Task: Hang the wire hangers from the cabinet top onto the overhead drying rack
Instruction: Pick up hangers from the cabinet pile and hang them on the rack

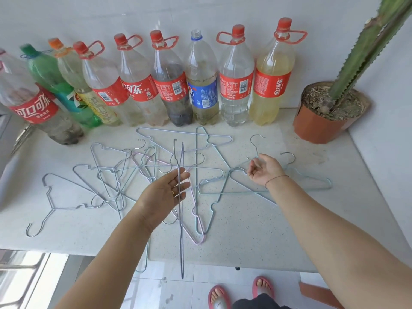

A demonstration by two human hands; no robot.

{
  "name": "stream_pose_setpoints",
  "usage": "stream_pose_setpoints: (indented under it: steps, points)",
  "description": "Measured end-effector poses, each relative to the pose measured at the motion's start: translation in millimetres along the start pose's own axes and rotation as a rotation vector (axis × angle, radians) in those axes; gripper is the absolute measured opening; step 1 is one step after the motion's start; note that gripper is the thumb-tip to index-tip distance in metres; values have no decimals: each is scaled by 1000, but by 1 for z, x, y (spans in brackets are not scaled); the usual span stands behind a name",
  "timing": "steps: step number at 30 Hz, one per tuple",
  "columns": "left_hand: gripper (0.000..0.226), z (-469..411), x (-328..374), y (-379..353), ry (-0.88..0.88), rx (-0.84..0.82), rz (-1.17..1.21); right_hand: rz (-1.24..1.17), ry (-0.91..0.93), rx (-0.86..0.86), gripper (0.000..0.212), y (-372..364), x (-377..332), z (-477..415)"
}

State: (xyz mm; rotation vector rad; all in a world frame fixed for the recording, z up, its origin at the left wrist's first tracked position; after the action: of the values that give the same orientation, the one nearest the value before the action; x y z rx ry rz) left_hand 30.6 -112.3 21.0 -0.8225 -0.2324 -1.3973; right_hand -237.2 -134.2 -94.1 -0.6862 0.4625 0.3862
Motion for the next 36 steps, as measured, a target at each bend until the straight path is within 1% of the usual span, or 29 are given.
stream_pose_setpoints:
  steps: [2, 5, 8, 11, 15, 18, 23, 27, 31, 36]
  points:
    - [21, 0, 2, 2, 1, 2, 2, 42, 5, -26, 15, -4, 0, 4]
    - [23, 0, 9, 4, -5, 3, -3, 144, 48, -110, 16, -13, -5, 13]
    - [25, 5, 20, 6, -29, -6, -1, 155, 98, -188, 16, -23, -11, 26]
    - [26, 13, 32, 8, -57, -26, -1, 162, 172, -219, 14, -28, -20, 43]
    - [22, 27, 43, 9, -95, -41, -13, 197, 279, -206, 12, -26, -34, 60]
    - [20, 38, 45, 8, -117, -47, -20, 174, 347, -185, 12, -21, -45, 69]
    - [21, 62, 36, 11, -154, -40, -8, 165, 413, -204, 10, -20, -56, 89]
    - [21, 80, 24, 14, -179, -15, 30, 177, 535, -230, 17, -20, -67, 103]
    - [23, 97, 4, 14, -216, 26, 58, 234, 694, -174, 16, -8, -79, 115]
    - [22, 115, -35, 1, -232, 51, 89, 361, 813, -119, 17, 11, -98, 130]
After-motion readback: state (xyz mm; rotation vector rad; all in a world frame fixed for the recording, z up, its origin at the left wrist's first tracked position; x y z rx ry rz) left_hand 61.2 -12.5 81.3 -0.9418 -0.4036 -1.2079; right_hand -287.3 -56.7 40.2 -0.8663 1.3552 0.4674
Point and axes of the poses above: each hand's wrist, its own z-axis away from the middle knuckle, its own y-axis out of the back of the hand, x = y × z, the point moved 9 cm from there along -z, towards the middle knuckle, and after that the axes turned 12 degrees about y, right-handed, at the moved point
